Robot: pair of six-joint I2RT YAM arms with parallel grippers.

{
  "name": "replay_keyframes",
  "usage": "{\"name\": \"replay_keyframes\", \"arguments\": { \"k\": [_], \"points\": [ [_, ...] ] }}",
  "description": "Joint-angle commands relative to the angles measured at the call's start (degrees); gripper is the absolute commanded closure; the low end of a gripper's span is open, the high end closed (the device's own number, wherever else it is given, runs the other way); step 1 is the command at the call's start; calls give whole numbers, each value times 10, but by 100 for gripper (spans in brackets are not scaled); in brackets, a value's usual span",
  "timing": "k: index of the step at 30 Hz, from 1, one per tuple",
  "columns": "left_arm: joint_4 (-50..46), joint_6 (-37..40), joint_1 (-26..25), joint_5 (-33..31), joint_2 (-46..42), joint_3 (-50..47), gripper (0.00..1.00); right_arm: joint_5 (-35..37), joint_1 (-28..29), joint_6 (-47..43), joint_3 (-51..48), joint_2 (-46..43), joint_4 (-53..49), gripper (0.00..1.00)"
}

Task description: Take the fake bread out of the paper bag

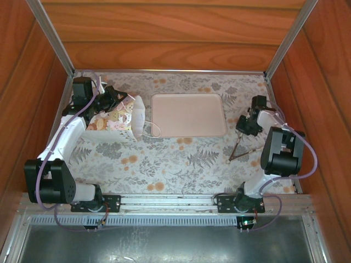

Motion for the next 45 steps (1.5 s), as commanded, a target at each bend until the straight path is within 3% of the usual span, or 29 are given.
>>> {"name": "replay_keyframes", "arguments": {
  "k": [1,7,11,15,19,25,32,37,45],
  "points": [
    [11,-7,-3,-8,-13,-6,100,26,5,-42,56,34,-60,88],
    [11,-7,-3,-11,-16,-9,100,1,11,43,22,-43,-107,63],
    [12,-5,-3,-5,-7,-4,100,-17,19,64,-25,-71,-102,59],
    [11,-6,-3,2,-7,-2,100,10,33,80,-38,-87,-129,58],
    [13,-6,-3,-3,-14,-7,100,14,34,84,-57,-79,-113,62],
    [13,-6,-3,-2,-18,-7,100,22,34,68,-44,-48,-97,77],
    [13,-8,-3,-3,-21,-7,100,45,34,5,-1,-28,-101,89],
    [12,-10,-3,-4,-20,-4,100,49,39,-74,40,11,-92,90],
    [11,-12,-3,-5,-11,2,100,112,64,-196,149,106,-109,89]
  ]
}}
